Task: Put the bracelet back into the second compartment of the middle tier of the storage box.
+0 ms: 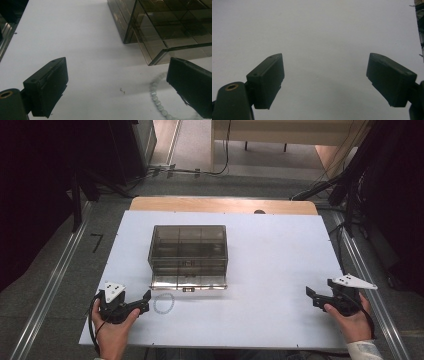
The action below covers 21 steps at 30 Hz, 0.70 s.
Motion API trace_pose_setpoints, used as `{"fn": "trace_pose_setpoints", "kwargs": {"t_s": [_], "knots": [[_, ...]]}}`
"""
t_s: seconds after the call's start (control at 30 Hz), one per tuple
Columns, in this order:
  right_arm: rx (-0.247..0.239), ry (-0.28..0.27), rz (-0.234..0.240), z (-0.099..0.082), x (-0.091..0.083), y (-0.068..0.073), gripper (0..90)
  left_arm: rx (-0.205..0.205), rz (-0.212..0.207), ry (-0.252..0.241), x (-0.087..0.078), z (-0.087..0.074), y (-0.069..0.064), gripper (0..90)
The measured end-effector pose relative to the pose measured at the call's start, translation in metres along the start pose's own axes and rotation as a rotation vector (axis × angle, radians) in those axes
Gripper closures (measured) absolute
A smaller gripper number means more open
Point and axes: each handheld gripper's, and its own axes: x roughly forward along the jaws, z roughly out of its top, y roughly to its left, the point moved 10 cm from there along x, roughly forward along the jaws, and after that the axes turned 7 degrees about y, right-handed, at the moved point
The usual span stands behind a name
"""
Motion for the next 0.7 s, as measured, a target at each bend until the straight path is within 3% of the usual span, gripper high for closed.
{"fn": "trace_pose_setpoints", "kwargs": {"t_s": [0.7], "knots": [[0.003, 0.006, 0.005, -0.0005, 0.0011, 0.0018, 13.2, 0.022, -0.008, 0.026, 0.0047, -0.0031, -0.0064, 5.3]]}}
